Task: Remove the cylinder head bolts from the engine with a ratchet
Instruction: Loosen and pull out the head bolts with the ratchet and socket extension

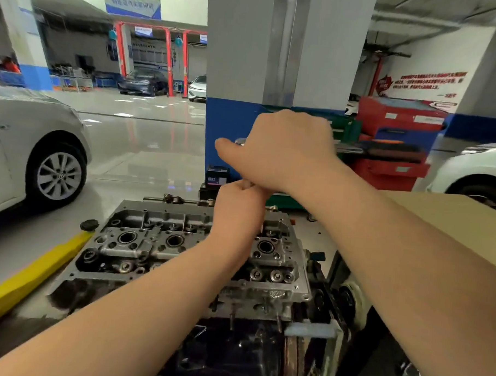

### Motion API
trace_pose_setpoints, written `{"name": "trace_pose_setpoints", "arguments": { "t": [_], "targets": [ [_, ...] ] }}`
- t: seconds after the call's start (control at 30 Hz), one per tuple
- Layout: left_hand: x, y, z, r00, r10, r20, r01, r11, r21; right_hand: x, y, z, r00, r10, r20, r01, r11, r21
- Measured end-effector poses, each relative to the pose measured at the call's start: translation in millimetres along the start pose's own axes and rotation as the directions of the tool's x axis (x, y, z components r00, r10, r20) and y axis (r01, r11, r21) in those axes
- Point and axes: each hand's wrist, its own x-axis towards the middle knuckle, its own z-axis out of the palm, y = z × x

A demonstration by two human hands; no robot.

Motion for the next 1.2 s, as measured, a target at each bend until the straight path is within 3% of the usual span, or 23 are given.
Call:
{"name": "trace_pose_setpoints", "arguments": {
  "t": [0.07, 0.13, 0.17, 0.23, 0.27, 0.33, 0.4, 0.47, 0.53, 0.6, 0.67, 0.7, 0.73, 0.77, 0.83, 0.9, 0.97, 1.1, 1.17, 1.2],
  "targets": [
    [0, 2, -4, 0.993, 0.007, 0.114, -0.005, 1.0, -0.017, 6, 12, 1, 0.983, -0.163, 0.086, 0.13, 0.944, 0.304],
    [4, 7, -13, 0.926, -0.028, 0.377, 0.056, 0.996, -0.063, 8, 30, 2, 0.936, -0.316, 0.157, 0.142, 0.746, 0.651],
    [6, 10, -17, 0.86, -0.058, 0.507, 0.108, 0.992, -0.071, 6, 35, 4, 0.927, -0.336, 0.167, 0.114, 0.675, 0.729],
    [10, 13, -21, 0.757, -0.097, 0.646, 0.169, 0.984, -0.05, -3, 31, 8, 0.963, -0.243, 0.119, 0.091, 0.705, 0.704],
    [11, 13, -22, 0.751, -0.098, 0.653, 0.163, 0.986, -0.039, -7, 27, 8, 0.982, -0.171, 0.084, 0.086, 0.789, 0.608],
    [9, 10, -23, 0.821, -0.071, 0.567, 0.087, 0.996, -0.002, -15, 19, 3, 0.999, -0.001, 0.033, -0.007, 0.974, 0.228],
    [1, 5, -20, 0.923, 0.004, 0.384, -0.032, 0.997, 0.066, -20, 12, -6, 0.994, 0.113, 0.003, -0.113, 0.993, -0.027],
    [-9, -2, -13, 0.982, 0.062, 0.176, -0.081, 0.992, 0.099, -23, 0, -9, 0.99, 0.127, -0.055, -0.132, 0.987, -0.091],
    [-13, -4, -9, 0.997, 0.056, 0.053, -0.061, 0.993, 0.104, -21, -8, -1, 0.985, 0.082, -0.153, -0.087, 0.996, -0.026],
    [-13, 2, -11, 0.996, 0.049, 0.079, -0.053, 0.997, 0.05, -14, -5, 8, 0.995, 0.016, -0.096, 0.016, 0.948, 0.318],
    [-7, 7, -15, 0.967, 0.018, 0.256, -0.01, 0.999, -0.033, -8, 8, 14, 0.995, -0.085, 0.051, 0.014, 0.636, 0.771],
    [-5, 9, -18, 0.943, -0.004, 0.333, 0.026, 0.998, -0.061, -7, 11, 14, 0.985, -0.123, 0.119, -0.044, 0.489, 0.871],
    [-3, 8, -22, 0.924, -0.013, 0.381, 0.047, 0.996, -0.08, -7, 10, 14, 0.978, -0.155, 0.141, -0.058, 0.444, 0.894],
    [-3, 7, -24, 0.914, -0.008, 0.405, 0.051, 0.994, -0.095, -7, 8, 15, 0.979, -0.17, 0.114, -0.016, 0.491, 0.871],
    [-3, 2, -27, 0.904, 0.022, 0.427, 0.028, 0.993, -0.112, -7, 4, 12, 0.983, -0.186, -0.003, 0.143, 0.745, 0.651],
    [-5, 1, -26, 0.895, 0.051, 0.442, -0.005, 0.994, -0.105, -11, 6, 1, 0.996, -0.093, -0.009, 0.092, 0.963, 0.251],
    [-7, 2, -21, 0.882, 0.06, 0.468, -0.019, 0.995, -0.093, -14, 11, -9, 0.999, 0.015, 0.047, -0.019, 0.996, 0.088],
    [-5, 3, -17, 0.928, -0.006, 0.373, 0.036, 0.997, -0.075, -6, 9, -3, 0.998, 0.002, 0.066, -0.012, 0.988, 0.153],
    [-5, 3, -17, 0.927, -0.014, 0.375, 0.044, 0.996, -0.072, -2, 11, 5, 0.993, -0.079, 0.083, 0.034, 0.896, 0.443],
    [-6, 4, -17, 0.921, -0.011, 0.39, 0.041, 0.997, -0.071, -1, 14, 9, 0.989, -0.121, 0.088, 0.041, 0.784, 0.62]
  ]
}}
